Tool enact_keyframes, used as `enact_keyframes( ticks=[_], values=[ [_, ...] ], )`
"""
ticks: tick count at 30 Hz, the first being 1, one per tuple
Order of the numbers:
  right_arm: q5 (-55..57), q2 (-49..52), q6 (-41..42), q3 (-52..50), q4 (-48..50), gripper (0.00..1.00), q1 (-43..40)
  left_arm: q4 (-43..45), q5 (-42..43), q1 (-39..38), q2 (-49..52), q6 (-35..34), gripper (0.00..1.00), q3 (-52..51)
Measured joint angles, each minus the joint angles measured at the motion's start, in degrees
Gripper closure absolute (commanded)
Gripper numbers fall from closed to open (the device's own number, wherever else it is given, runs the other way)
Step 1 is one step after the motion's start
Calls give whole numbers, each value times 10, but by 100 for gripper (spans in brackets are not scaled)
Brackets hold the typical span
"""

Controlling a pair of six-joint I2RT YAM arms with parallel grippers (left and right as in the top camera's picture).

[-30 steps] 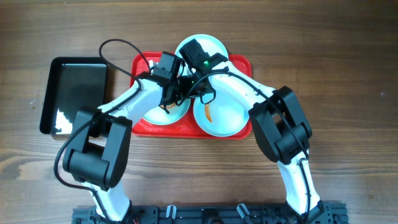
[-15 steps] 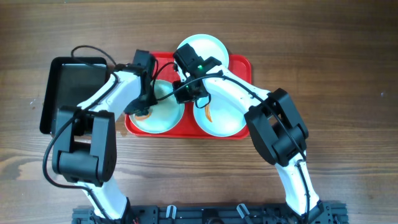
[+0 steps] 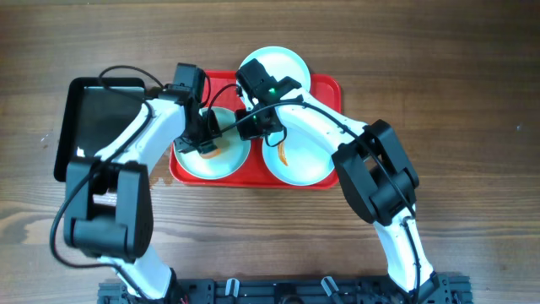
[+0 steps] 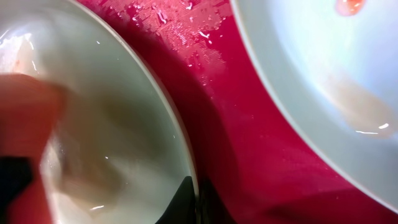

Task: Clean dirty plates on tray and stack at the side
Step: 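Hold the plate rim with the right gripper and scrub with the sponge, then move the sponge back toward the black tray with the left gripper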

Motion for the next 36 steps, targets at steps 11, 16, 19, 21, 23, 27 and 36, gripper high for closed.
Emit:
enact_keyframes(
  ticks=[11, 16, 19, 21, 23, 27, 36],
  values=[
    [0, 0, 8, 0, -2, 96, -9, -22, -60, -18, 35, 16, 96, 5],
    [-2, 0, 10, 0, -2, 96, -7, -26, -165, -20, 33, 17, 96, -5],
    [-7, 0, 12, 0, 0, 96, -6, -18, -237, -20, 34, 17, 96, -14],
    [-10, 0, 17, 0, 0, 96, -4, -11, -267, -24, 37, 17, 96, -15],
    [-12, 0, 19, 0, 0, 96, -4, -6, -284, -30, 38, 17, 96, -17],
    [-24, 1, 22, 0, 4, 96, -1, -2, -336, -34, 43, 16, 96, -16],
    [-9, 1, 23, 0, 1, 96, -9, -29, -437, -14, 31, 15, 96, 19]
  ],
)
